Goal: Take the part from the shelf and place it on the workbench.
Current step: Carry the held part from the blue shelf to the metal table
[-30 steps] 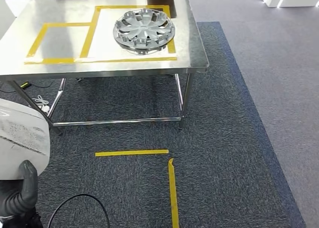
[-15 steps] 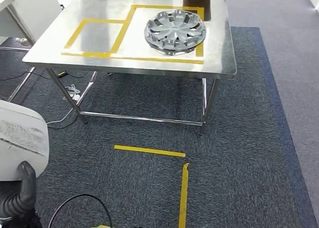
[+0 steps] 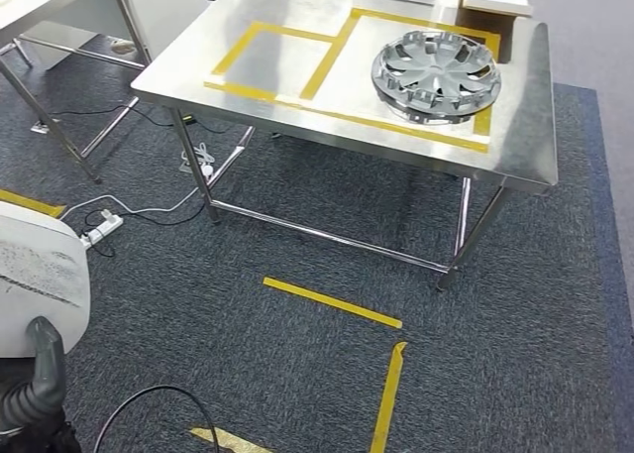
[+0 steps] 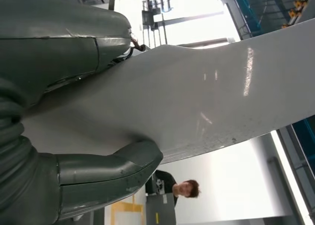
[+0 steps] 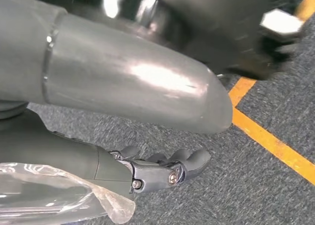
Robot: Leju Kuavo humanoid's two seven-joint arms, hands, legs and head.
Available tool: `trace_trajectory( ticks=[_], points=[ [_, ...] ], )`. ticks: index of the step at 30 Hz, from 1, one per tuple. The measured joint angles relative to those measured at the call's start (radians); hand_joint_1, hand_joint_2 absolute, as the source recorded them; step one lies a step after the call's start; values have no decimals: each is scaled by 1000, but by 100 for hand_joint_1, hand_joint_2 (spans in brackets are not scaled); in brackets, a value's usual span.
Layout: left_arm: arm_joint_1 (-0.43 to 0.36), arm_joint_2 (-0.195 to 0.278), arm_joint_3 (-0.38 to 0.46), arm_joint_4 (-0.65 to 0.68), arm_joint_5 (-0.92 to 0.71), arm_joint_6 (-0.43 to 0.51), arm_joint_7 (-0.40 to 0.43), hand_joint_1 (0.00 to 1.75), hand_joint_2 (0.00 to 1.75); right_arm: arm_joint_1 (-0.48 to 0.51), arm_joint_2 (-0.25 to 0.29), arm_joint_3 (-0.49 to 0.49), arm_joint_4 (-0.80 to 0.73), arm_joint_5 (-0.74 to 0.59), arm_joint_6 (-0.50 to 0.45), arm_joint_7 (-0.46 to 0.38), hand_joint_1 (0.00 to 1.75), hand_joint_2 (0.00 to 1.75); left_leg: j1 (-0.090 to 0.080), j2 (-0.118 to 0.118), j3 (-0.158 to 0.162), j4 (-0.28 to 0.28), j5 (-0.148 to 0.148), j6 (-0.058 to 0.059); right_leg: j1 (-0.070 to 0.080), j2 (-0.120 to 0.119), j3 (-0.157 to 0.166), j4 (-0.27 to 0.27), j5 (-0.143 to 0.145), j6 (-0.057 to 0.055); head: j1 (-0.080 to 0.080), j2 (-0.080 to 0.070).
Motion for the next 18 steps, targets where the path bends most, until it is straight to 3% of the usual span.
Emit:
trace_trajectory(
  ticks=[1,2,3,4,5,7,9,11,13,15,16,18],
  points=[
    [0,0,0,0,-1,0,1,175,175,2,0,-1,0,0,0,0,0,0,0,-14,1,1,0,0,-1,2,-11,6,16,0,0,0],
    [0,-1,0,0,-1,1,1,175,175,2,0,-2,0,-1,0,0,0,0,1,-29,2,1,-1,-1,-2,5,-1,-31,51,0,0,0],
    [0,-1,0,0,-2,1,2,175,175,1,0,-3,0,-2,0,-1,0,0,2,-44,4,2,-2,-2,-4,16,23,-95,95,-1,0,0],
    [0,-1,0,0,-2,1,2,175,175,1,0,-4,0,-1,0,-1,0,0,1,-57,4,4,-3,-5,-7,42,50,-164,129,-2,0,0],
    [-1,-1,0,0,-3,1,3,175,175,0,0,-5,1,0,2,-2,0,0,1,-70,2,8,-5,-10,-10,66,75,-221,150,-4,-1,0],
    [-3,-1,0,0,-5,1,4,175,175,1,0,-5,2,4,5,-2,0,0,3,-92,-7,11,-3,-22,-12,95,98,-265,154,-9,-2,0],
    [-3,0,0,0,-9,1,5,175,175,2,0,-6,2,5,8,-3,0,0,8,-106,-13,10,1,-35,-10,74,105,-272,156,-21,-2,0],
    [-4,0,0,0,-11,1,6,175,175,1,0,-6,2,6,10,-3,0,0,6,-66,-28,43,-19,-46,-11,47,112,-280,159,-33,-7,0],
    [-7,0,0,1,-11,1,7,175,175,1,0,-7,2,7,12,-3,0,0,4,-9,-76,150,-75,-54,-9,15,118,-283,156,-40,-13,0],
    [-7,0,0,3,-12,2,9,175,175,4,0,-7,2,7,14,-2,0,0,7,8,-129,261,-116,-58,-6,-18,122,-282,151,-45,-14,0],
    [-7,0,0,5,-12,2,11,175,175,4,-1,-7,2,7,14,-2,0,0,8,10,-136,277,-112,-59,-5,-34,124,-282,148,-45,-14,0],
    [-6,0,0,7,-12,3,13,175,175,3,-1,-8,2,5,15,-4,0,0,7,25,-95,197,-55,-55,-4,-63,132,-282,142,-43,-14,0]
  ],
)
